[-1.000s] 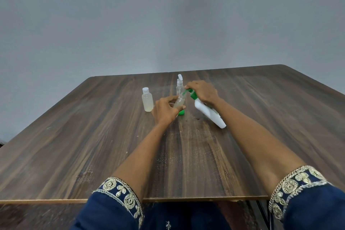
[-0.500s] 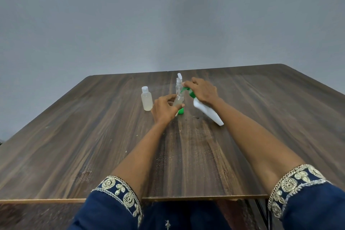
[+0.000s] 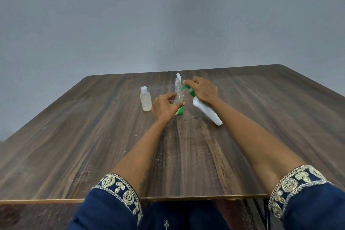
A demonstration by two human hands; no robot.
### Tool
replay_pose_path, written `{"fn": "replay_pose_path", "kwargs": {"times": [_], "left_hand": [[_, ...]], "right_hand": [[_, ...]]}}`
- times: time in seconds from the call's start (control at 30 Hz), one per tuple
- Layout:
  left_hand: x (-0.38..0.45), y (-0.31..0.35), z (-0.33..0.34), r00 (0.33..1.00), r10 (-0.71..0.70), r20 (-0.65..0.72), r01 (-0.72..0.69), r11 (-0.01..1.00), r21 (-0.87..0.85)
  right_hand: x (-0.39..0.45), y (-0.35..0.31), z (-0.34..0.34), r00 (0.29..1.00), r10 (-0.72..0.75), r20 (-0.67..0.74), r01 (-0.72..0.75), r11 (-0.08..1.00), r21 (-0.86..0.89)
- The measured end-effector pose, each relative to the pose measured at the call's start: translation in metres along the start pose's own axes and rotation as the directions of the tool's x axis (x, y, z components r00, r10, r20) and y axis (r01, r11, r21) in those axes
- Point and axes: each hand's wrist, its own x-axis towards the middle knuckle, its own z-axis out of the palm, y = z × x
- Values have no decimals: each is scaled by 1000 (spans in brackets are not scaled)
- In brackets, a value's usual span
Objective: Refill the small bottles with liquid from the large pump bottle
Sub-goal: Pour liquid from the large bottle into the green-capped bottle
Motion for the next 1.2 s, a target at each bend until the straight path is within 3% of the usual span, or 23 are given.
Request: {"fn": "replay_pose_path", "kwargs": {"times": [0.33, 0.6, 0.73, 1.07, 1.2], "left_hand": [[0, 0, 1, 1000, 9, 5, -9, 1000, 13], [2, -1, 1, 1000, 14, 0, -14, 1000, -7], [1, -4, 3, 1000, 18, 0, -18, 1000, -5], [2, -3, 4, 1000, -5, 5, 5, 1000, -3], [3, -3, 5, 1000, -7, 4, 7, 1000, -8]], "right_hand": [[-1, -3, 3, 996, -40, -76, 40, 999, 4], [4, 1, 0, 997, -35, 73, 36, 999, -19], [6, 3, 2, 999, 22, 46, -22, 1000, 17], [1, -2, 3, 999, -18, -37, 19, 1000, 23], [1, -2, 1, 999, -33, 31, 34, 999, -22]]}}
